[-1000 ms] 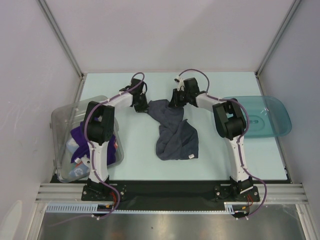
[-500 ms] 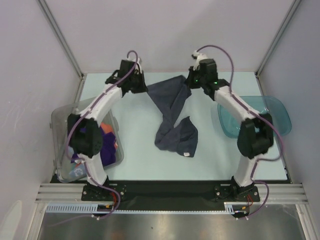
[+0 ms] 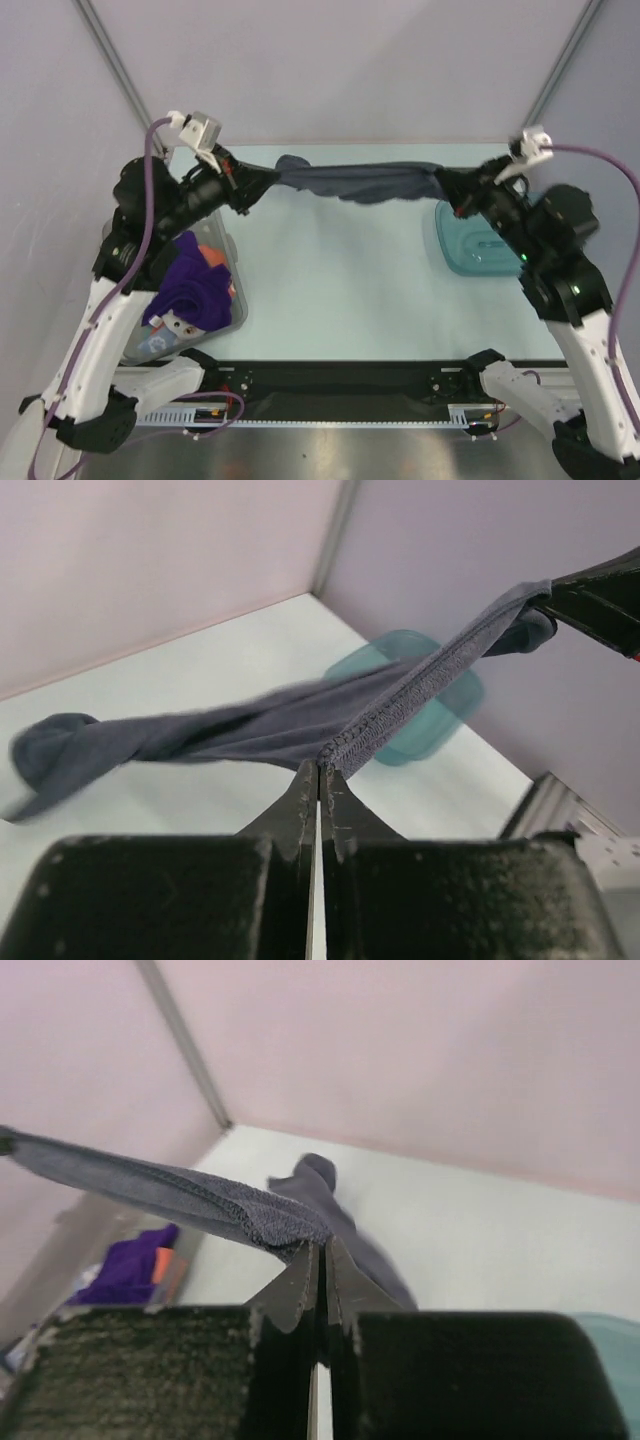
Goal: Fold and stack the towels
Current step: Flatten out the crumpled towel
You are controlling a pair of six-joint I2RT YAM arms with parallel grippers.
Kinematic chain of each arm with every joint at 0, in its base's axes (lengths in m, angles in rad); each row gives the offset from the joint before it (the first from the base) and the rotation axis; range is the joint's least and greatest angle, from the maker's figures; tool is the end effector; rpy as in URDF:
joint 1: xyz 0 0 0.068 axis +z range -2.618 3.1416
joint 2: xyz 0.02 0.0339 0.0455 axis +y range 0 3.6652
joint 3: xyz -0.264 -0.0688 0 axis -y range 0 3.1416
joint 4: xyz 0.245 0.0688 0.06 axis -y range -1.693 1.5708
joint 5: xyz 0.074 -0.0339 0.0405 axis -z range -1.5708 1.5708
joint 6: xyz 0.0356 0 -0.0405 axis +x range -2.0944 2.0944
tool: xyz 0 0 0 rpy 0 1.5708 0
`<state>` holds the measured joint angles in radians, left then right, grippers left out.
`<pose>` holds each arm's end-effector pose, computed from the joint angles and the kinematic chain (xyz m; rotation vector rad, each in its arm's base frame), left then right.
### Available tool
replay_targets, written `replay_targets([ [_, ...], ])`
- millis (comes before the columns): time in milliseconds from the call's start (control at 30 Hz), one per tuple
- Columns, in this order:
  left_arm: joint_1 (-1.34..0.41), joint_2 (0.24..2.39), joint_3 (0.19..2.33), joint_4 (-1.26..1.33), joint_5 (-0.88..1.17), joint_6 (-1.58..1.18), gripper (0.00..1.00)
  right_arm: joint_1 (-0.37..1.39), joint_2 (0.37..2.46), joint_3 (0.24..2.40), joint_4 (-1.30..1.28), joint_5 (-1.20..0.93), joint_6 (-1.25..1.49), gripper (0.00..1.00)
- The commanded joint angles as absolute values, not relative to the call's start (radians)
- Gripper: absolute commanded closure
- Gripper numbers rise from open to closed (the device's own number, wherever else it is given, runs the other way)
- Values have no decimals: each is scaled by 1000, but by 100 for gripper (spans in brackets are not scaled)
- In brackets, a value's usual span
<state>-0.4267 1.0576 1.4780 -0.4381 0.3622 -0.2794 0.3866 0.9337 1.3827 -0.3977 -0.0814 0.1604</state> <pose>0.1740 -0.0929 0.4964 0.4111 1.5991 -0.8312 0.1536 0.0656 0.4917 -0.2392 1.5217 0.4979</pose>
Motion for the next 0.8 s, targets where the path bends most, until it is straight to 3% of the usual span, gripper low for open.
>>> replay_targets([
  [0,-437,976,1442,-417,409,-291,100,371,770,1333,-414,-209,149,100],
  [200,-489,963,1549,-501,397,-334,99,368,655,1327,-357,-275,198,100],
  [533,-491,1032,1791,-653,291,-302,100,370,738,1480,-393,-267,184,100],
  [767,-491,1045,1888,-618,382,-333,100,368,715,1552,-298,-360,256,100],
])
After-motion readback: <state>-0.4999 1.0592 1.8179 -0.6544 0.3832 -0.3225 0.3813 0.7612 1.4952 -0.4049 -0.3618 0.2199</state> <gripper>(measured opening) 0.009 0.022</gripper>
